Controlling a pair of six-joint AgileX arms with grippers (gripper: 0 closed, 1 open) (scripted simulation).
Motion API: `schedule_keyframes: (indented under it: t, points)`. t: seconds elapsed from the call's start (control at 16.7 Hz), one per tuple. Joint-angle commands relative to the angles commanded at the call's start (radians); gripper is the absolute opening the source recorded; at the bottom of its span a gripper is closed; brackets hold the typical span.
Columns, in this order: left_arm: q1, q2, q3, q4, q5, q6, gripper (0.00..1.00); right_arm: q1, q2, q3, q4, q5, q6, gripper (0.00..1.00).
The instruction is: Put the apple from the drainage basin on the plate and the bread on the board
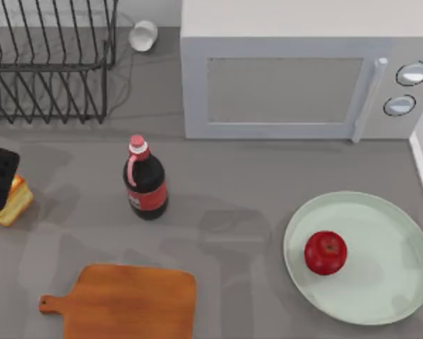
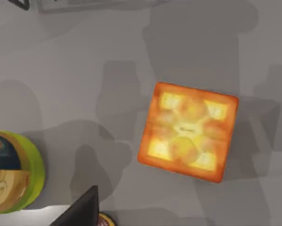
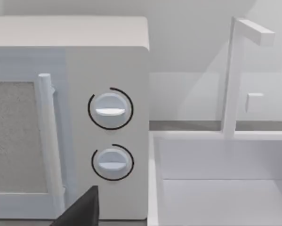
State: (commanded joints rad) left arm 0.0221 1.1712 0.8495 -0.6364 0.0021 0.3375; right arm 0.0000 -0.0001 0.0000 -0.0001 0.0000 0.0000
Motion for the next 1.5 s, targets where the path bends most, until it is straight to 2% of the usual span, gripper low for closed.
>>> schedule_keyframes:
  t: [0.36,0.66,1.14,1.5]
  points:
    - [0.011,0.486,0.357,-0.265,-0.001,0.141,1.00,0.000,0.000,0.000,0.000,0.000,0.000,1.00]
    - [0.018,0.727,0.537,-0.397,-0.002,0.210,1.00,0.000,0.000,0.000,0.000,0.000,0.000,1.00]
    - [0.015,0.761,0.559,-0.411,-0.002,0.218,1.00,0.000,0.000,0.000,0.000,0.000,0.000,1.00]
    - [0.019,0.831,0.461,-0.239,-0.002,0.221,1.00,0.000,0.000,0.000,0.000,0.000,0.000,1.00]
